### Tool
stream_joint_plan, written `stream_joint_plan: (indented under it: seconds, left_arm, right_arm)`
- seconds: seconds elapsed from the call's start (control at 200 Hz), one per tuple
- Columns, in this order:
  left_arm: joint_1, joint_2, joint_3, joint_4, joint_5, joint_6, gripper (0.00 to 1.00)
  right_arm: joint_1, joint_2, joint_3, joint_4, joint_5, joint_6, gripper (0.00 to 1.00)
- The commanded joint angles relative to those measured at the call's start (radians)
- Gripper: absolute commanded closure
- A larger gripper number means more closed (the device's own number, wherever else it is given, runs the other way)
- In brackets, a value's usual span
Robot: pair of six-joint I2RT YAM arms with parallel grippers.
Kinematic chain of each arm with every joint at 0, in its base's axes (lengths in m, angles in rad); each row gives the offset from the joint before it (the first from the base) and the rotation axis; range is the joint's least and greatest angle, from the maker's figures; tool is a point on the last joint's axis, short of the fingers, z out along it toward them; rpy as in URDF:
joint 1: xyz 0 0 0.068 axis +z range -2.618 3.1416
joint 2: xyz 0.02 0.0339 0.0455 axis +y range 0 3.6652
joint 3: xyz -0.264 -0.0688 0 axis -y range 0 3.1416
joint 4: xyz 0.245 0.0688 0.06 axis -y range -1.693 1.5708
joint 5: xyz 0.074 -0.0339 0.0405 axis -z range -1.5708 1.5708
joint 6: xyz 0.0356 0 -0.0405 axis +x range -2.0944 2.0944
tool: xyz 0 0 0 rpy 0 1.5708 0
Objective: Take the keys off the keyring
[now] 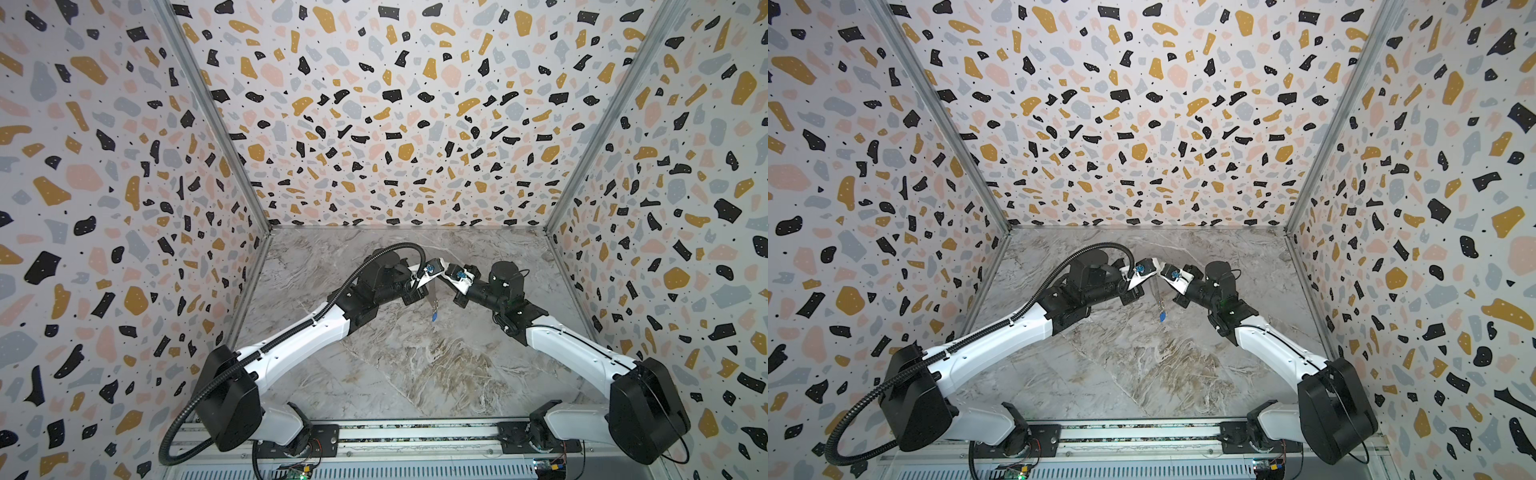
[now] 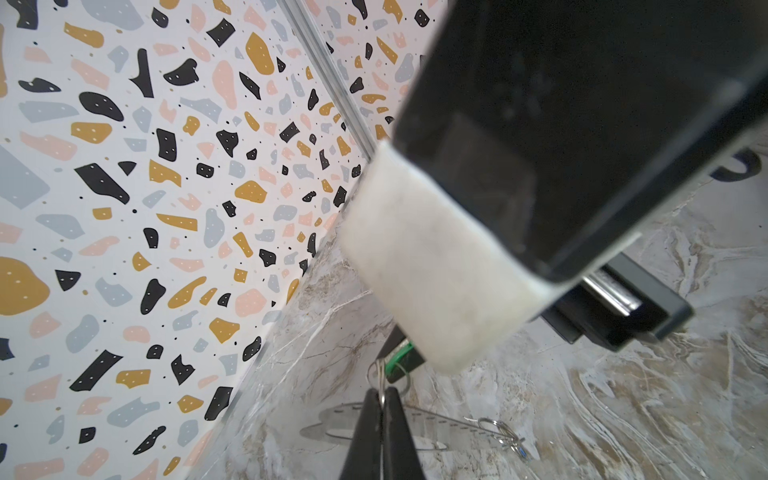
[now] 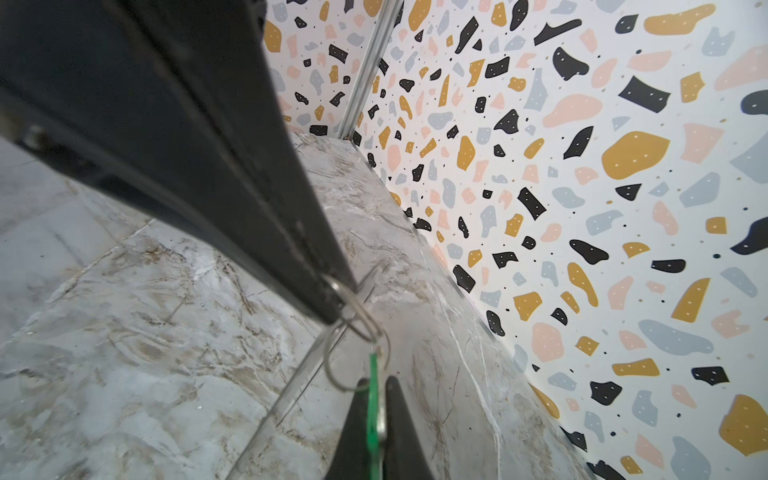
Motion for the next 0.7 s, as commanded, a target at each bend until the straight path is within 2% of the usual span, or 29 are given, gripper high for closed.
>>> stream_joint_plan:
  seconds: [0.0,0.696]
  left_arm:
    - [-0.004,-0.032,-0.01,0.086,-0.017,0.017,1.0]
    - [-0.004,-0.093,-0.098,0.253,-0.133,-0.026,1.0]
  right_arm:
    - [0.002,-0.034,0.045,-0.064,-0.04,-0.009,1.0]
    - [0.011,-0.05,0.057,-0.117,0.012,0.019,1.0]
